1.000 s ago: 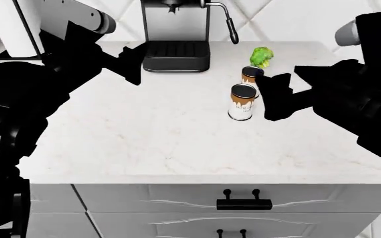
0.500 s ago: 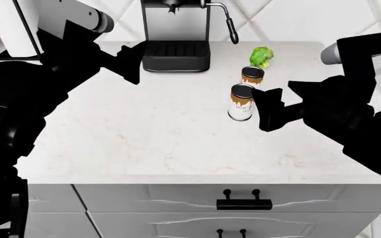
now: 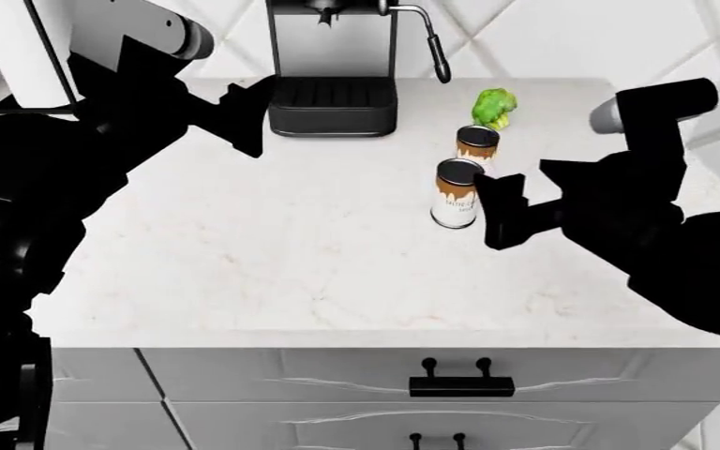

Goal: Pick the cans from the counter and place them in their designated side in the cabinet.

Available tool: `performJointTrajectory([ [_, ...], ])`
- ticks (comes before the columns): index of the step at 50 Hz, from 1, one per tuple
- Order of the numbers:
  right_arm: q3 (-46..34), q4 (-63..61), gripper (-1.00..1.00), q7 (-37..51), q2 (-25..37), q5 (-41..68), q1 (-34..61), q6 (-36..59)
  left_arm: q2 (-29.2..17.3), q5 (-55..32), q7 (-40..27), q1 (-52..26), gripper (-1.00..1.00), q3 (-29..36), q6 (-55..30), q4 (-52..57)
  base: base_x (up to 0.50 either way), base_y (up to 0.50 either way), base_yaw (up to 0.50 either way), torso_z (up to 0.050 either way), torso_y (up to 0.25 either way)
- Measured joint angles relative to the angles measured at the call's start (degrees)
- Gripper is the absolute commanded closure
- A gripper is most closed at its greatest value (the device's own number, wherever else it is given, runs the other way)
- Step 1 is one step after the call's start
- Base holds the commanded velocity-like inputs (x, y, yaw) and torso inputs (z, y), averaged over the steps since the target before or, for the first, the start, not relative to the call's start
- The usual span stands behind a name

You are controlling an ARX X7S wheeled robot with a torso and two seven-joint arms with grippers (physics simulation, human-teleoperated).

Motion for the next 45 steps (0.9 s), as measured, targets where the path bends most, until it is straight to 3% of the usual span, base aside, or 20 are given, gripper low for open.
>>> performJointTrajectory([
  [45,-11.9,13.55,-1.0,-11.9,-3.47,-13.32,3.07,-12.16,-0.15,-0.18,-0.14,-0.24,-1.0,0.23,1.3,-2.08,0.0,0.0,0.0,0.0,0.0],
])
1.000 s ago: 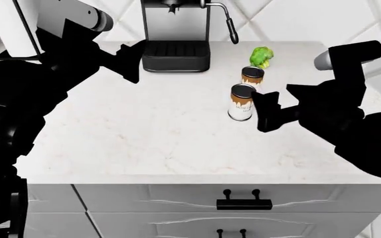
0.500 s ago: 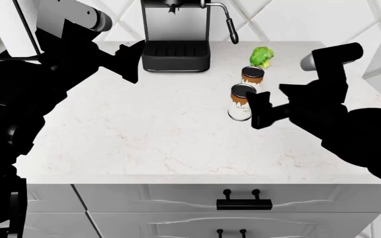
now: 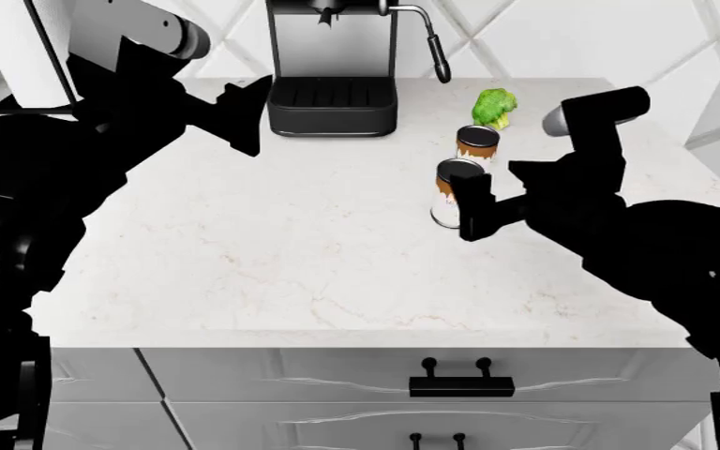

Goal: Pick the cans from the counter and place them in their designated side in the cabinet.

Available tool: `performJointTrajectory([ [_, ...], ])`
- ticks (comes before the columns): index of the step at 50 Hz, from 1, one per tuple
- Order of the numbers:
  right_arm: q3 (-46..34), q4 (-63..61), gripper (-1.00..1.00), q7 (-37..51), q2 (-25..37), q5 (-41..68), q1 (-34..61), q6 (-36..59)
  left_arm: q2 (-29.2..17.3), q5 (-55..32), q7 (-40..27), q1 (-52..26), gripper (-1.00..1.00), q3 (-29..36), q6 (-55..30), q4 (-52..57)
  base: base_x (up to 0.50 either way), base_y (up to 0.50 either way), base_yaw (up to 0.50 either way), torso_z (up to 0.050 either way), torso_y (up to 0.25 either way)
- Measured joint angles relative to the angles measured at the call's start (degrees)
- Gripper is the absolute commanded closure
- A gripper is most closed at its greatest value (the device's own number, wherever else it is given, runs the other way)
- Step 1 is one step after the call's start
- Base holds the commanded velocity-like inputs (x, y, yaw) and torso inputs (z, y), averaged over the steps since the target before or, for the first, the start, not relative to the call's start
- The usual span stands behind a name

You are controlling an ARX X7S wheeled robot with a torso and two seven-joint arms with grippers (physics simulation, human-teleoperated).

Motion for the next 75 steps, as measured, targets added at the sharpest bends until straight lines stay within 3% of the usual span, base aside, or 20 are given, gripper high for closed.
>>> performJointTrajectory([
  [46,-6.21,15.01,-1.0,-7.44,-4.74,-7.69,1.98,-10.06,-0.23,0.43,-0.09,-0.85,-1.0,0.6,1.66,-2.92,0.0,0.0,0.0,0.0,0.0],
  [66,-9.04,27.43,-1.0,-12.53,-9.21,-12.17,4.37,-18.06,-0.58,0.26,-0.29,-0.87,-1.0,0.6,1.71,-3.06,0.0,0.0,0.0,0.0,0.0],
  [67,-9.18,28.04,1.0,-12.8,-9.45,-12.4,4.5,-18.53,-0.59,0.24,-0.3,-0.86,-1.0,0.59,1.7,-3.06,0.0,0.0,0.0,0.0,0.0],
  [75,-9.88,29.44,1.0,-13.51,-10.16,-13.48,4.62,-20.6,-0.67,0.08,-0.41,-0.72,-1.0,0.57,1.65,-2.94,0.0,0.0,0.0,0.0,0.0],
])
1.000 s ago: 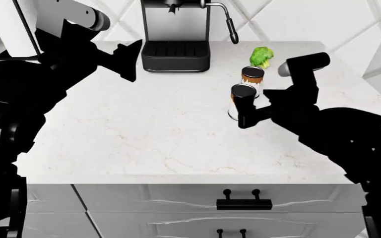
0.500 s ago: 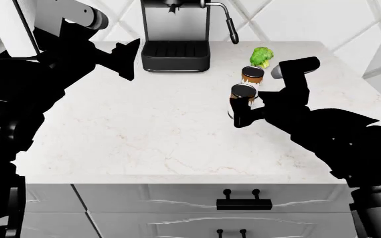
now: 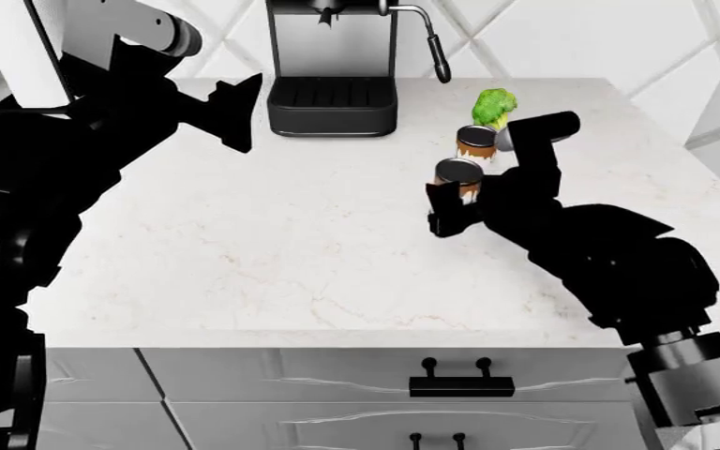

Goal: Pick the cans from the counter and place them in their designated side in the cabinet.

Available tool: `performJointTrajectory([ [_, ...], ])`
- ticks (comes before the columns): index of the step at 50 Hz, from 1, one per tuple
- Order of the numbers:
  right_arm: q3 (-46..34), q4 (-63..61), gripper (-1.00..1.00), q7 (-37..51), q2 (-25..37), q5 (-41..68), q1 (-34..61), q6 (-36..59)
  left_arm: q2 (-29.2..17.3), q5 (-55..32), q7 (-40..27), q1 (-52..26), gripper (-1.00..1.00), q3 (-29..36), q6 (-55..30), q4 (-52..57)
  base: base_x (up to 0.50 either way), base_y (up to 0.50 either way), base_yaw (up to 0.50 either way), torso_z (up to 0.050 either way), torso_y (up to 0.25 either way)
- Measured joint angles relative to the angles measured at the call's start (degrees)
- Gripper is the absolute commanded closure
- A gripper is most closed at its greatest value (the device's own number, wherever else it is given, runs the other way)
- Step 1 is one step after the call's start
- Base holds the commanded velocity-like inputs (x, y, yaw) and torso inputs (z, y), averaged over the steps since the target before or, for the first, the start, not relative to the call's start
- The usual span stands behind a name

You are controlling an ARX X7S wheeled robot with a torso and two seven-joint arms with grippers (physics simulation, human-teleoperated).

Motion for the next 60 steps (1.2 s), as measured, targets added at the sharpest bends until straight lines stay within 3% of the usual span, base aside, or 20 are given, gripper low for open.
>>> performJointTrajectory([
  [9,0.95,-8.69,1.0,4.09,2.65,2.97,-1.67,5.29,-0.08,-0.08,-0.47,0.19,-1.0,-0.17,0.03,0.48,0.0,0.0,0.0,0.0,0.002],
  [19,9.49,-25.67,1.0,16.91,7.26,15.7,1.63,21.91,-0.01,0.3,-3.35,0.34,-1.0,-1.77,0.28,2.04,0.0,0.0,0.0,0.0,0.0],
  [28,19.08,-32.74,1.0,34.63,10.24,32.2,12.03,38.26,0.25,-1.23,-7.35,0.2,-1.0,-5.14,-3.51,4.69,0.0,0.0,0.0,0.0,0.001],
  [38,19.37,-29.79,1.0,48.18,13.27,45.49,28.56,46.27,0.16,-1.72,-11.1,-0.16,-1.0,-7.78,-6.09,6.82,0.0,0.0,0.0,0.02,-0.002],
  [47,12.29,-23.39,1.0,44.9,14.04,42.97,43.8,47.08,0.12,-1.99,-13.02,-0.82,-1.0,-9.22,-7.04,8.24,0.0,0.0,0.0,0.05,0.0],
  [60,-3.62,-7.7,1.0,25.84,9.99,25.71,62.65,39.41,0.44,-1.69,-14.46,-2.69,-1.0,-9.65,-7.33,7.51,0.0,0.0,0.0,0.05,0.0],
])
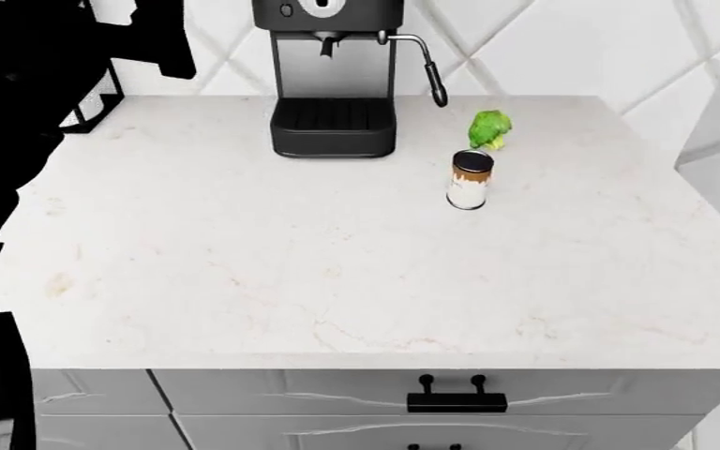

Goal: Pick the cans from the counter and place them in their designated side in the cabinet.

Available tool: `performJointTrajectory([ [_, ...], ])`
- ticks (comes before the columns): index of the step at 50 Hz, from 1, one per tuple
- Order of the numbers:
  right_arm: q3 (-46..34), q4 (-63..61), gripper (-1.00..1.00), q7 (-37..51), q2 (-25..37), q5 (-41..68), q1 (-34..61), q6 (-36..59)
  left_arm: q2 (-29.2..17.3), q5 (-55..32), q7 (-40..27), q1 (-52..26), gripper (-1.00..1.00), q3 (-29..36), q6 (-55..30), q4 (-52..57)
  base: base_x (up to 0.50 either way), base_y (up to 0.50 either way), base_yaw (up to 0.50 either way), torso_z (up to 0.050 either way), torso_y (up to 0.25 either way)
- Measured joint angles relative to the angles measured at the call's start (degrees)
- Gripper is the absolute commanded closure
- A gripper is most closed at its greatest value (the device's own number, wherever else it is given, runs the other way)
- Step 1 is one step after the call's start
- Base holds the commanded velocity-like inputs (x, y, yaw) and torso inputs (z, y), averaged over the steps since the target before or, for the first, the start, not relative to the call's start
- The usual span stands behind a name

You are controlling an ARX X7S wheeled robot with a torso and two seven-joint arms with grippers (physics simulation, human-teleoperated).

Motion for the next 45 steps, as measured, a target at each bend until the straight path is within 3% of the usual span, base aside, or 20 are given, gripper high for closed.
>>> performJointTrajectory([
  [5,1.72,7.32,1.0,-13.07,-5.37,-17.95,3.97,-2.61,0.29,0.24,-0.25,-1.04,-1.0,-0.05,0.4,-1.28,0.0,0.0,0.0,0.05,0.0],
  [11,12.52,16.4,1.0,-30.18,-13.83,-48.64,6.81,-8.33,0.72,0.5,-0.6,-2.41,-1.0,-0.16,0.76,-3.17,0.0,0.0,0.0,0.05,0.0],
  [18,21.14,23.89,1.0,-39.7,-19.68,-70.29,8.58,-14.72,0.98,0.8,-0.82,-3.8,-1.0,-0.23,1.26,-5.05,0.0,0.0,0.0,0.05,0.0],
  [29,26.77,32.09,1.0,-43.6,-23.66,-83.14,9.63,-22.56,1.32,1.25,-1.21,-5.35,-1.0,-0.1,1.88,-7.05,0.0,0.0,0.0,0.05,0.0],
  [45,28.88,37.81,1.0,-42.28,-24.96,-87.68,9.98,-28.91,2.16,1.74,-1.95,-7.32,-1.0,0.37,2.33,-9.19,0.0,0.0,0.0,0.05,0.0],
])
